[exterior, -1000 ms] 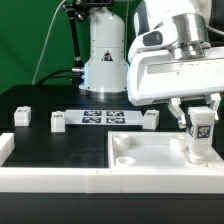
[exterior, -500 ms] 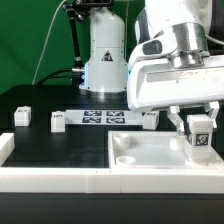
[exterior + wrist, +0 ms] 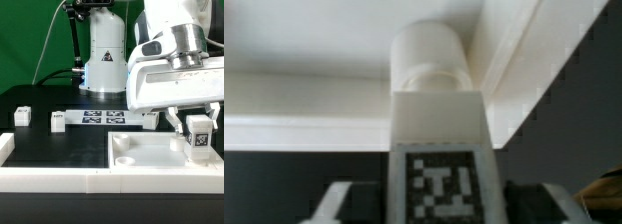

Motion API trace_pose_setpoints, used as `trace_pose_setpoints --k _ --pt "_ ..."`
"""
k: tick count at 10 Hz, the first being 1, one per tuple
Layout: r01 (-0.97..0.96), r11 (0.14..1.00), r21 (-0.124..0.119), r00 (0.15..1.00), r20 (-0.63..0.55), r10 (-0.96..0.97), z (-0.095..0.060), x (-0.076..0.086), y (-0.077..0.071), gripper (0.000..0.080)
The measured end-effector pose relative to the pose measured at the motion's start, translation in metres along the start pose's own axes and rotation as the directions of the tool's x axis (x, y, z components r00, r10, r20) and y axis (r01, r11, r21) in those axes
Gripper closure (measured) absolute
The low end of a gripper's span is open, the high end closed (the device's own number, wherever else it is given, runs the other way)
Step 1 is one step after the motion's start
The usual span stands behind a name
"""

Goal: Assemble one leg

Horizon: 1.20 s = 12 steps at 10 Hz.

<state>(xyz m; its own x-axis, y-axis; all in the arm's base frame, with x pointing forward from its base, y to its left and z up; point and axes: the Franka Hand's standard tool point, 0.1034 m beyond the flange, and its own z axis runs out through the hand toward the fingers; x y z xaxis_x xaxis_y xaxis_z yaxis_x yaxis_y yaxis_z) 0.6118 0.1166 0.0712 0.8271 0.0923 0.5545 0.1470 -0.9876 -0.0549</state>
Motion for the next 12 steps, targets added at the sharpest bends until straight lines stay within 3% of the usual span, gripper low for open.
trace_pose_setpoints --k 1,2,3,8,10,12 --pt "0.0 1.0 0.0 1.0 0.0 0.0 0.0 0.0 0.0 0.0304" --pt "0.0 1.0 0.0 1.0 0.001 0.0 0.0 0.0 0.0 0.0304" --pt "0.0 1.0 0.0 1.0 0.001 0.0 0.0 -0.001 0.0 0.0186" --pt "-0.001 1.0 0.0 1.0 0.004 0.001 0.0 0.0 0.0 0.015" --pt "-0.002 1.0 0.009 0.999 0.053 0.002 -0.014 0.014 0.0 0.015" --pt "-0.011 1.0 0.016 0.996 0.088 0.009 -0.015 0.026 0.003 0.015"
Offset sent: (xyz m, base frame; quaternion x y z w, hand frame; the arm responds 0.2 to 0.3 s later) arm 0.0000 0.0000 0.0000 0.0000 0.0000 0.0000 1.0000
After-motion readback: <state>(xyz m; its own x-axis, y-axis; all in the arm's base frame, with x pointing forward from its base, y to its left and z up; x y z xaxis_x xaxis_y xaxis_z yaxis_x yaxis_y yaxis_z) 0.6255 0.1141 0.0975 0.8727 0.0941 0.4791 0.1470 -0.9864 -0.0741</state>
